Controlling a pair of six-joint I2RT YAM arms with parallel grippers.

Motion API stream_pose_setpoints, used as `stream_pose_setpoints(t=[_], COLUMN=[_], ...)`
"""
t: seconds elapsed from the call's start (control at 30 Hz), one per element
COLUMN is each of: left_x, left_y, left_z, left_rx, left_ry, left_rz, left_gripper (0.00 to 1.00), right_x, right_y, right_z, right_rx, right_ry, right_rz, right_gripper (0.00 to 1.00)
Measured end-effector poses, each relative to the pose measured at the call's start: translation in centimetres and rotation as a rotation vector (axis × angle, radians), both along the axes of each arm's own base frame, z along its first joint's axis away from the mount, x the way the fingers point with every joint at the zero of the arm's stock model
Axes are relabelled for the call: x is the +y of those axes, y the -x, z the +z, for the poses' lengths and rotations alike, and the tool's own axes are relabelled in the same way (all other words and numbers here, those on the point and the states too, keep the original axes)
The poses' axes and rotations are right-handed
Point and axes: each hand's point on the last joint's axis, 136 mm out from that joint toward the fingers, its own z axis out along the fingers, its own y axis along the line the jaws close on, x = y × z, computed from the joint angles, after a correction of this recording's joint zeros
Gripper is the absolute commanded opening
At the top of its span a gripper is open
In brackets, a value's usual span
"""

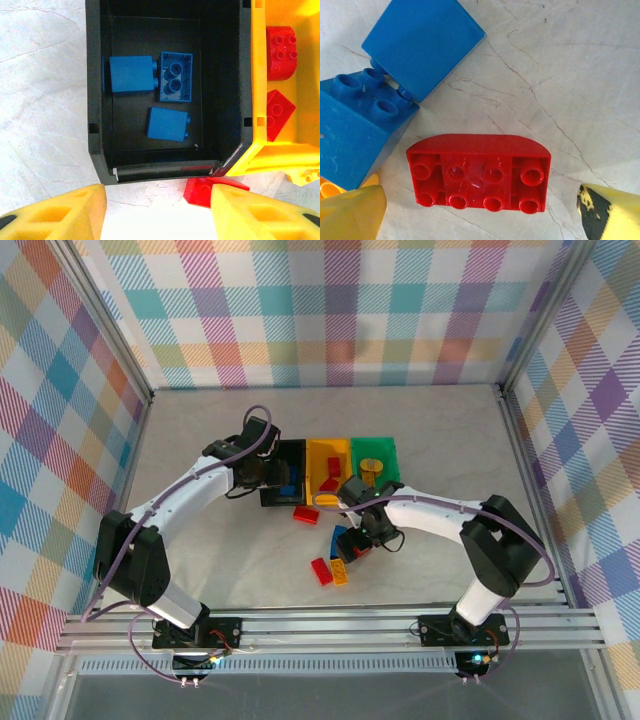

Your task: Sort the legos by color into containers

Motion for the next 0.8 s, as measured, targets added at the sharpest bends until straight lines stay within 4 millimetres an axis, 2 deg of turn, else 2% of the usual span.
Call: stream_pose_setpoints(t=[0.43,0.8], left_x=[0.2,0.3], left_y=[0.4,0.4], left_z=[2.0,2.2], left_rx=[-0.046,-0.052], left_ry=[0.022,0.023], left_rz=[0.0,0.001], left_gripper=[0.57,0.57], right_x=[0.7,0.8], right_y=[-0.5,-0.6], right_z=[-0.5,-0.5], right_rx=[0.006,0.005], right_ry=[0.0,-0.002], right_rz=[0.011,0.014], right_gripper=[0.88,0.89])
